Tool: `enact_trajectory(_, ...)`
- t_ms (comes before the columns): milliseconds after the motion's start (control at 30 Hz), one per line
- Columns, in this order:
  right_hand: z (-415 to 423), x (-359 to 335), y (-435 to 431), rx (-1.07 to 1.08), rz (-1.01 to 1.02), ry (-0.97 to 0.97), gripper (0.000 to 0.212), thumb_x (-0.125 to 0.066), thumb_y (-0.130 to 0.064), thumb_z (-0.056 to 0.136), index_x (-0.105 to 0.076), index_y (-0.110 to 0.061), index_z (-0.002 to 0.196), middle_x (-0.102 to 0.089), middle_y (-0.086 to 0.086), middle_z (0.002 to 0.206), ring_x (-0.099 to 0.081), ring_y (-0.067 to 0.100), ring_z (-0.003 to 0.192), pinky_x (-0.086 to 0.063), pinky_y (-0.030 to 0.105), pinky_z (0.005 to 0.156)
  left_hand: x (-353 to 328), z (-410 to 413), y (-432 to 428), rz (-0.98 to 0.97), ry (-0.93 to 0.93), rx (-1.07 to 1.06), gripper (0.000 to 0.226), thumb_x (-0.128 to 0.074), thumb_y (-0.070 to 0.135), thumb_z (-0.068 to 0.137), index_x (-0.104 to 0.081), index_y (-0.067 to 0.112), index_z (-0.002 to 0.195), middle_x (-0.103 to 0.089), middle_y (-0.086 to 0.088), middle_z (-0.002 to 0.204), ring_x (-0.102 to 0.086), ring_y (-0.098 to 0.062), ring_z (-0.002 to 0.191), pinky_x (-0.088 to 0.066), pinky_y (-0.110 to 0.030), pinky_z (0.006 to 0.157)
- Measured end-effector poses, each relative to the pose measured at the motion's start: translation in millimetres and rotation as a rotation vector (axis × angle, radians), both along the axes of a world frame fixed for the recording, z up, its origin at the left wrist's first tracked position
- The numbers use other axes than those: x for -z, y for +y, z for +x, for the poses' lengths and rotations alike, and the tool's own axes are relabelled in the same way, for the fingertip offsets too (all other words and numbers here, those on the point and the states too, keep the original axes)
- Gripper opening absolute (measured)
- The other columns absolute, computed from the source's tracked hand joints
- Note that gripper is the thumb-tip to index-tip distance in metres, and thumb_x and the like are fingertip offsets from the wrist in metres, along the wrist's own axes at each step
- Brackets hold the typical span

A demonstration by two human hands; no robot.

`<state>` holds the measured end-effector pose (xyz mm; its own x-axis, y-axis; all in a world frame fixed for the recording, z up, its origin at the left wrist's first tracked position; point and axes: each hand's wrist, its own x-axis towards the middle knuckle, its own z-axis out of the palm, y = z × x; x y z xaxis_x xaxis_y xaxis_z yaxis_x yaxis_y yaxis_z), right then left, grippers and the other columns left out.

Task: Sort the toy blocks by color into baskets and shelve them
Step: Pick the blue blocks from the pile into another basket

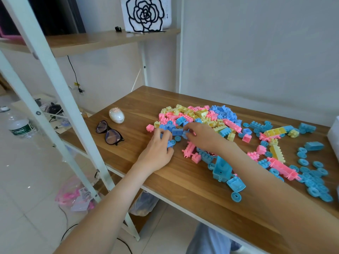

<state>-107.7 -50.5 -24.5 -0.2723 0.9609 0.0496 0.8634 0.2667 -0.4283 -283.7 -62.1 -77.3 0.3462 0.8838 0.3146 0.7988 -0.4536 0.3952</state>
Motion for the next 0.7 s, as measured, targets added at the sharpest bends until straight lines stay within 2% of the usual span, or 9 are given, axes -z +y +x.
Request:
enact_trajectory(167,13.1,-4.6,-12.9,0.098,0.139,0.086,0.026,-0.037,-0.022,0.1,-0.049,-0.021,0.124,-0.043,-0.002,0.106,-0.048,0.009,0.086,-0.039,0.022,0.075,-5.9,3.3,-5.7,-0.049,0.076,0.032,0.019,-0.048,0.019,0.096,-0.041,0.018,0.114,-0.039,-0.002,0.118,-0.044,-0.009,0.101,-0.035,-0.019,0.078)
enact_trajectory(267,20.0,-12.5,-24.1,0.147,0.178,0.135,0.025,-0.038,-0.027,0.1,-0.054,-0.014,0.114,-0.044,-0.003,0.099,-0.048,0.011,0.086,-0.037,0.023,0.075,-9.3,6.6,-8.7,-0.026,0.166,-0.027,0.027,-0.048,0.026,0.096,-0.041,0.017,0.121,-0.039,-0.004,0.122,-0.048,-0.009,0.088,-0.037,-0.017,0.065)
enact_trajectory(333,25.9,-17.3,-32.0,0.152,0.167,0.126,0.022,-0.04,-0.031,0.099,-0.053,-0.013,0.102,-0.046,-0.001,0.094,-0.048,0.011,0.081,-0.037,0.022,0.071,-12.1,11.6,-9.4,0.039,0.342,-0.085,0.039,-0.044,0.033,0.097,-0.038,0.016,0.131,-0.038,-0.005,0.127,-0.053,-0.012,0.079,-0.032,-0.019,0.053)
enact_trajectory(400,32.9,-19.8,-39.3,0.147,0.158,0.116,0.02,-0.04,-0.031,0.099,-0.047,-0.015,0.089,-0.048,0.0,0.086,-0.045,0.01,0.071,-0.036,0.021,0.062,-14.6,18.4,-12.2,0.054,0.45,-0.114,0.045,-0.04,0.038,0.098,-0.037,0.014,0.136,-0.038,-0.007,0.132,-0.06,-0.015,0.081,-0.033,-0.021,0.053)
enact_trajectory(467,41.1,-23.0,-45.7,0.155,0.146,0.131,0.02,-0.04,-0.028,0.099,-0.046,-0.015,0.085,-0.052,0.002,0.08,-0.046,0.011,0.065,-0.037,0.022,0.058,-15.2,24.6,-12.9,0.028,0.473,-0.141,0.046,-0.038,0.039,0.098,-0.038,0.013,0.137,-0.039,-0.008,0.134,-0.062,-0.017,0.083,-0.034,-0.021,0.053)
enact_trajectory(533,48.6,-25.2,-50.9,0.153,0.136,0.129,0.016,-0.036,-0.02,0.1,-0.045,-0.015,0.088,-0.055,0.006,0.079,-0.047,0.014,0.064,-0.041,0.027,0.06,-14.7,25.9,-12.6,-0.004,0.471,-0.165,0.042,-0.036,0.039,0.099,-0.042,0.013,0.132,-0.05,-0.006,0.124,-0.061,-0.017,0.083,-0.032,-0.023,0.05)
enact_trajectory(600,59.8,-24.9,-57.4,0.155,0.154,0.13,0.017,-0.033,-0.014,0.1,-0.048,-0.011,0.093,-0.058,0.01,0.086,-0.051,0.021,0.071,-0.045,0.035,0.068,-16.1,27.1,-14.9,-0.035,0.467,-0.169,0.035,-0.034,0.038,0.099,-0.049,0.014,0.119,-0.056,-0.001,0.099,-0.056,-0.016,0.076,-0.031,-0.025,0.05)
enact_trajectory(633,64.6,-24.6,-59.4,0.161,0.16,0.135,0.019,-0.033,-0.014,0.101,-0.051,-0.009,0.097,-0.059,0.011,0.092,-0.054,0.023,0.078,-0.045,0.035,0.073,-17.4,27.0,-15.5,-0.038,0.476,-0.172,0.033,-0.034,0.039,0.099,-0.051,0.014,0.113,-0.055,0.0,0.091,-0.055,-0.016,0.075,-0.032,-0.027,0.051)
enact_trajectory(700,73.2,-24.8,-63.3,0.181,0.175,0.142,0.025,-0.031,-0.016,0.101,-0.054,-0.006,0.102,-0.059,0.01,0.1,-0.055,0.023,0.088,-0.043,0.029,0.076,-19.3,29.1,-18.0,-0.03,0.492,-0.186,0.033,-0.033,0.039,0.099,-0.053,0.014,0.106,-0.06,-0.002,0.09,-0.059,-0.021,0.081,-0.035,-0.029,0.057)
